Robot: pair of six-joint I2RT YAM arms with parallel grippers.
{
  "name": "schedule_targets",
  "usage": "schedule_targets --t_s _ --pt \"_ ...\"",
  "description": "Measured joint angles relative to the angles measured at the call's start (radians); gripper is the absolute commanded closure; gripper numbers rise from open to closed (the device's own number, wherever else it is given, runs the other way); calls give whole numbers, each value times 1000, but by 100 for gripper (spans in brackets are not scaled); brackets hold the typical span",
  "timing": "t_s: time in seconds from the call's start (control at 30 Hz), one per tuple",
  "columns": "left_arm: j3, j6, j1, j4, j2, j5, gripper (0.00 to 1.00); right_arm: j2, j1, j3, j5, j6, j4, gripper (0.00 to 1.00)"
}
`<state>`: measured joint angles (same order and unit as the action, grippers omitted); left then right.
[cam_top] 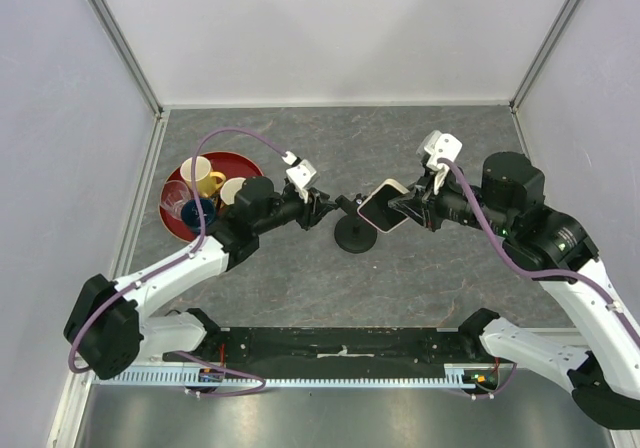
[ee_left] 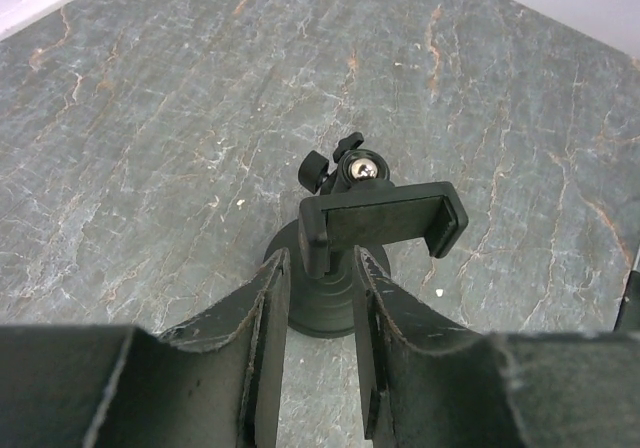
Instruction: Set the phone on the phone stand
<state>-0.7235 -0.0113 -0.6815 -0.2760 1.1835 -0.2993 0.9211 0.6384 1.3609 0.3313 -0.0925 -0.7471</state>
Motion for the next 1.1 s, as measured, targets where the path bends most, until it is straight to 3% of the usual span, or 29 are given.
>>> schedule_targets --t_s 1.1 --pt "0 35 -21 -59 128 14 67 -43 0 -10 11 -1 7 100"
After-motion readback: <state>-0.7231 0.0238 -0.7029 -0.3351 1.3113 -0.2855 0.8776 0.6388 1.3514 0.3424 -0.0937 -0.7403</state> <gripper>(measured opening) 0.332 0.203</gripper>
